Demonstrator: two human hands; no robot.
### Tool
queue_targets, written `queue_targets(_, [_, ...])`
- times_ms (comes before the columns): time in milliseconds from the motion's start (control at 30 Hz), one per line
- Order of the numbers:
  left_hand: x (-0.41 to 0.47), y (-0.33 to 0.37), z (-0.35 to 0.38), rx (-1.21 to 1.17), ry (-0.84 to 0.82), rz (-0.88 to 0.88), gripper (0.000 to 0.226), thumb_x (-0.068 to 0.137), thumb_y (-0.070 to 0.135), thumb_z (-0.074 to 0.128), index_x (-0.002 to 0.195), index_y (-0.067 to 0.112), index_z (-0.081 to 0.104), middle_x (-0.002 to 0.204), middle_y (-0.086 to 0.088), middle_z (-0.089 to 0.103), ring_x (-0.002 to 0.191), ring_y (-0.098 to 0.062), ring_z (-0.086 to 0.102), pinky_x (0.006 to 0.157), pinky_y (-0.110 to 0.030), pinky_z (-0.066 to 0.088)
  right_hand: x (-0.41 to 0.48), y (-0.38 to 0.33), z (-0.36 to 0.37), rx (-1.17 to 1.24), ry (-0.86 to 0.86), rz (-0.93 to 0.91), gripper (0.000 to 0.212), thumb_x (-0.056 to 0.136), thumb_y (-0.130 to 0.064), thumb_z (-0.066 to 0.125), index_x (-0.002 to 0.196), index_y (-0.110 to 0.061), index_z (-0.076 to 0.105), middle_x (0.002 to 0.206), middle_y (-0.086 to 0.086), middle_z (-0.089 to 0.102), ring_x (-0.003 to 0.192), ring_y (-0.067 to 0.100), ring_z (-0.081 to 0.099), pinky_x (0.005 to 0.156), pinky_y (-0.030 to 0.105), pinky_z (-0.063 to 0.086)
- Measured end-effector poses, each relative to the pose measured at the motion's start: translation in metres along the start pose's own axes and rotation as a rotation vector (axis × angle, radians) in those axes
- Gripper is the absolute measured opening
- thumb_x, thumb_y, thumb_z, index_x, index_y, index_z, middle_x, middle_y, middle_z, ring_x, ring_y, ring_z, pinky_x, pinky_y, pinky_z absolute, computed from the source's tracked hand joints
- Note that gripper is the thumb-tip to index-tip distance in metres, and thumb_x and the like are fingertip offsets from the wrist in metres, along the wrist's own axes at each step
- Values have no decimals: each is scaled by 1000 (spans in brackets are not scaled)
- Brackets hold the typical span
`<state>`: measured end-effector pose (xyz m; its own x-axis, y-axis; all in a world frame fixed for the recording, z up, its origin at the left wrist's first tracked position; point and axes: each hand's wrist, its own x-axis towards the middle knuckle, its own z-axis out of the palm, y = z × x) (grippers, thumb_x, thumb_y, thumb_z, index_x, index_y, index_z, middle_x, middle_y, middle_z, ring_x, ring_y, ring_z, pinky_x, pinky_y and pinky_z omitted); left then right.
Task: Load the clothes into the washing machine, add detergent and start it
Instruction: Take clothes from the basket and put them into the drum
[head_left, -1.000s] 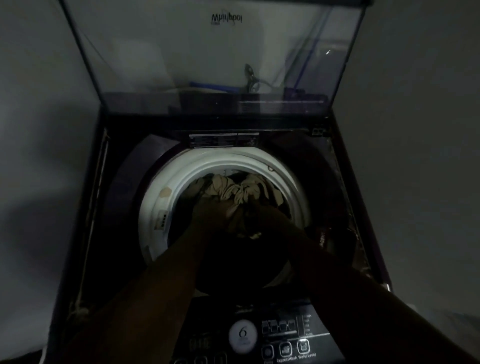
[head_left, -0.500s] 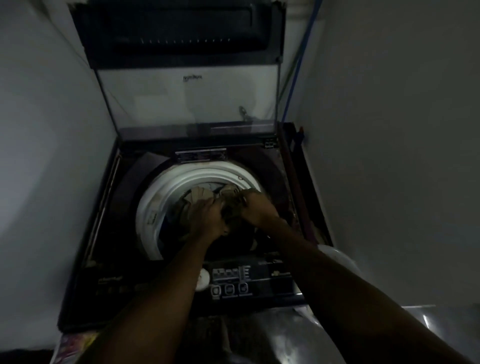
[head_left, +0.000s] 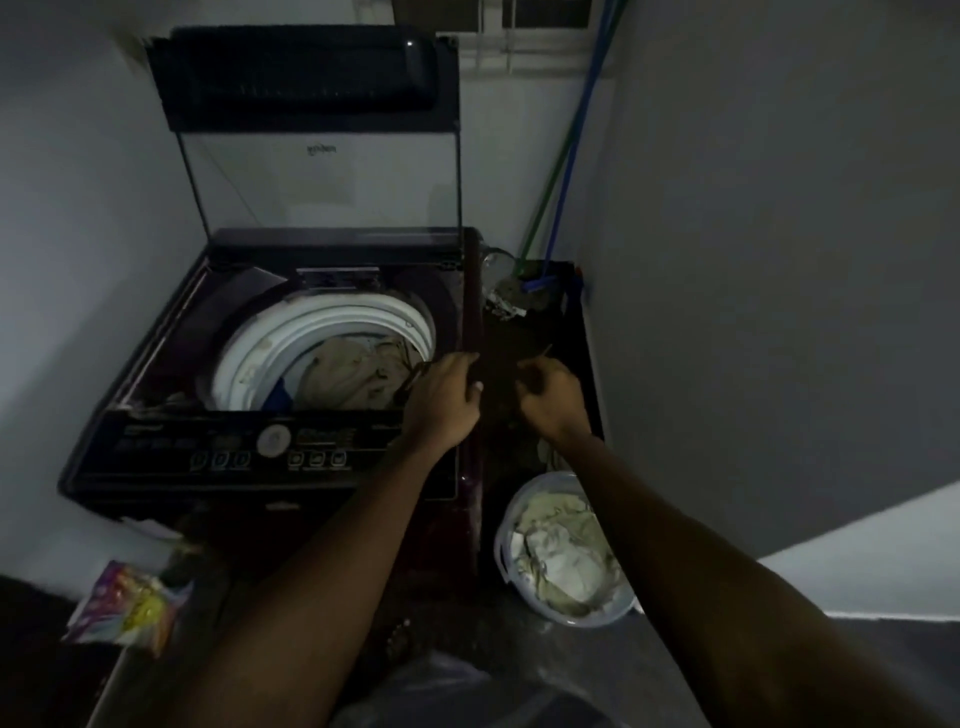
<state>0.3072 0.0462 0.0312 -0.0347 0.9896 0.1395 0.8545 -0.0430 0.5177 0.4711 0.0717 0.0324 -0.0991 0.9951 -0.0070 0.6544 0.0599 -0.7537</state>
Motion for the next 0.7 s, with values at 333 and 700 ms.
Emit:
queue_targets(333, [-17, 60, 70, -18, -149, 204, 44, 97, 21, 53, 140, 13, 50, 140, -4, 53, 132, -20, 47, 107, -36, 39, -46, 78, -32, 27, 38, 161, 33, 87, -20, 60, 119, -14, 62, 121, 7, 62, 109, 23, 59, 85, 21, 40])
queue_targets(700, [-41, 52, 146, -47, -389, 155, 46, 95, 19, 55, 140, 12, 48, 139, -6, 52, 128, -25, 49, 106, -39, 40, -85, 147, -19, -55, 52, 332, 29, 89, -20, 58, 116, -12, 65, 123, 8, 62, 113, 24, 58, 92, 27, 43])
